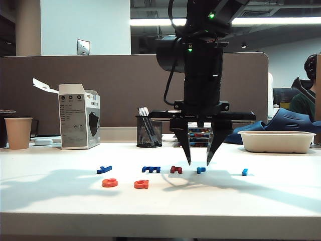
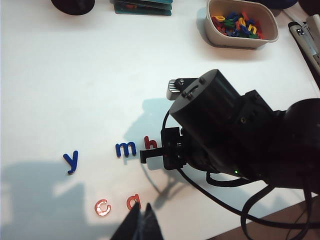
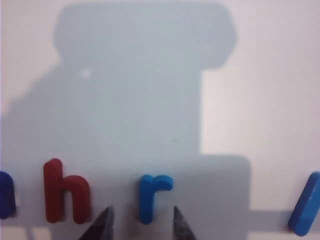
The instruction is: Select the appropriate letters from the row of letter magnets placed on the table to arrange into the word "car".
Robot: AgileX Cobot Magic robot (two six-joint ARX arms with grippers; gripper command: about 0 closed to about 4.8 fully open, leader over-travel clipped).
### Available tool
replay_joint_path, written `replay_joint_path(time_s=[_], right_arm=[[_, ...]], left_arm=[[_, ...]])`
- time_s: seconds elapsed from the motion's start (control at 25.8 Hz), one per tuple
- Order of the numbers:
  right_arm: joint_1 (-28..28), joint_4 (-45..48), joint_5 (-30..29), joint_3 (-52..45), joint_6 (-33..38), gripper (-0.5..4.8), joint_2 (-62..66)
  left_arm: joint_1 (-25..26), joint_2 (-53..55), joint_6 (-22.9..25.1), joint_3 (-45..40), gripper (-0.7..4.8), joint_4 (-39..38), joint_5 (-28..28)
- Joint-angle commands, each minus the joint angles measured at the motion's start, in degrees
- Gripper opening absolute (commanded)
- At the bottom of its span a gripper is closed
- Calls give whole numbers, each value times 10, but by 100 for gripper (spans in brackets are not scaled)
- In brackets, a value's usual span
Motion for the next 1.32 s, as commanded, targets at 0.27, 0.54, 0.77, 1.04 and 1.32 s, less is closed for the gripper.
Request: replay_joint_path(time_s=[0.27, 0.54, 0.77, 1.04, 1.32], right_arm=[[2, 3, 0, 2, 3, 147, 17], [2, 1, 0, 2, 3, 117, 17], [2, -1, 0, 2, 3, 92, 17], [2, -3, 0, 2, 2, -5, 17], [2, -19, 1, 2, 3, -7, 16]], left_arm=[[-1, -2, 2, 3, -6, 4, -2], [-1, -2, 2, 3, -6, 4, -2], [-1, -2, 2, 3, -6, 4, -2], [-1, -2, 2, 3, -6, 4, -2], [-1, -2, 2, 3, -6, 4, -2]])
